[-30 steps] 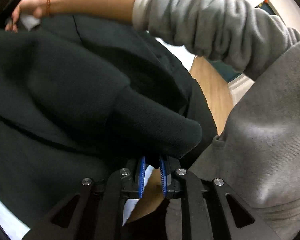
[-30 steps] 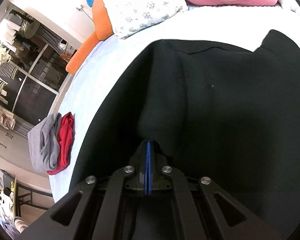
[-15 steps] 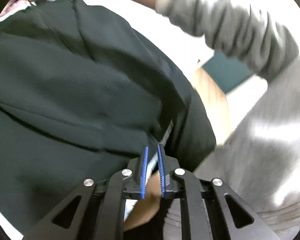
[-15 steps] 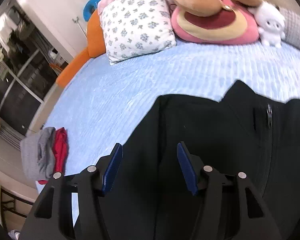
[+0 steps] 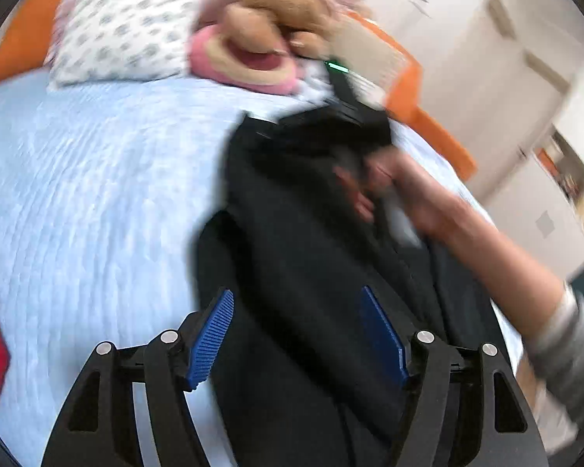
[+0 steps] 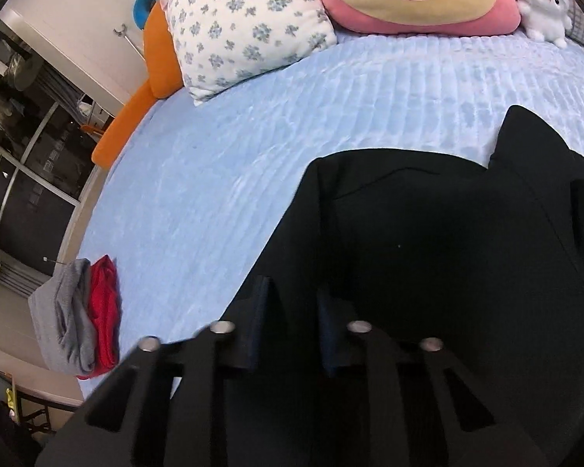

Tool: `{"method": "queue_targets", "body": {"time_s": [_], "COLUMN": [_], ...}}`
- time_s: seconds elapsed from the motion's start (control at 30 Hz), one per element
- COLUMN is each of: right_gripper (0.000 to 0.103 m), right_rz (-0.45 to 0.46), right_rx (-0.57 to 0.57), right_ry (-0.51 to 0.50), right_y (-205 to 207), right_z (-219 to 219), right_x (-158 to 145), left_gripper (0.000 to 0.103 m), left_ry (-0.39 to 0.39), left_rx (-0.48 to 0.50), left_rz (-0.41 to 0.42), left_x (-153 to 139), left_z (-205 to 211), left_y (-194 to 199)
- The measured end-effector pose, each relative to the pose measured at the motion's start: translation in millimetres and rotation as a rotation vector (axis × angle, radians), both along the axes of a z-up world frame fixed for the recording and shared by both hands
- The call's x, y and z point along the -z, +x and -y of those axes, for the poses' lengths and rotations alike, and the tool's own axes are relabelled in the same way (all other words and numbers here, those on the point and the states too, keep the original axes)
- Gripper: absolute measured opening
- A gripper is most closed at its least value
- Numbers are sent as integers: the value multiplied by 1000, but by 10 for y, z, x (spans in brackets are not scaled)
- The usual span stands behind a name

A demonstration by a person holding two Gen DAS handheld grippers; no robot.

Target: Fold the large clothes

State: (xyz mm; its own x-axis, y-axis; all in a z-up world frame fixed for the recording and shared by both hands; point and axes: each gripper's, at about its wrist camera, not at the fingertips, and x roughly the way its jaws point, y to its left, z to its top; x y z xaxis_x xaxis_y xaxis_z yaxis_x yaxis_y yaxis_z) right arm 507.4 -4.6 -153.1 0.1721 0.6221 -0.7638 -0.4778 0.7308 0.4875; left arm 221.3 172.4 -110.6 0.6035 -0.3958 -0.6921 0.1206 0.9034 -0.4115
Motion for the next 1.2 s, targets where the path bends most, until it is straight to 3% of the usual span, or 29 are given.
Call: {"method": "queue_targets", "body": {"time_s": [0.07, 0.23, 0.37, 0.47, 0.57, 0.7, 0.8, 0.83, 0.9, 0.97, 1.1, 1.2], "right_gripper": [6, 6, 6, 6, 6, 6, 9, 10, 23, 56, 60, 60], "right_rz": [16, 62, 79, 79, 80, 33, 27, 36, 31, 41, 112, 92], "right_rx": [2, -10, -8, -13, -1, 32, 44, 49, 46, 27, -98, -188], "right_ry": [9, 19, 15, 13, -3, 6, -21, -23, -18, -32, -95, -105], "right_y": [-18, -55, -43, -66, -71, -39, -55, -73, -123, -239, -861, -1543], "right_z": [39, 177, 364, 482, 549, 579, 505, 495, 504, 557, 822, 1152], "right_x": [-48, -211, -306, -296, -203, 48, 205, 211, 160, 43, -264, -375], "left_gripper": [71, 71, 71, 70, 56, 27, 24, 24, 27, 37, 56, 62], "left_ry": [-33, -280, -288, -337, -371, -361, -388, -386, -389, -402, -370, -381], "left_rx": [-44, -71, -97, -160, -206, -253, -262, -253, -243, -237, -215, -195], "left_rz": [-19, -149, -132, -134, -123, -156, -162, -167, -173, -175, -145, -145], "left_x": [3, 351, 478, 632, 678, 879, 991, 987, 954, 898, 759, 710], "left_z": [-104, -264, -212, -317, -422, -480, -523, -527, -544, -583, -585, -539], "left_y": [285, 753, 867, 1003, 1060, 1091, 1093, 1103, 1087, 1028, 819, 666]}}
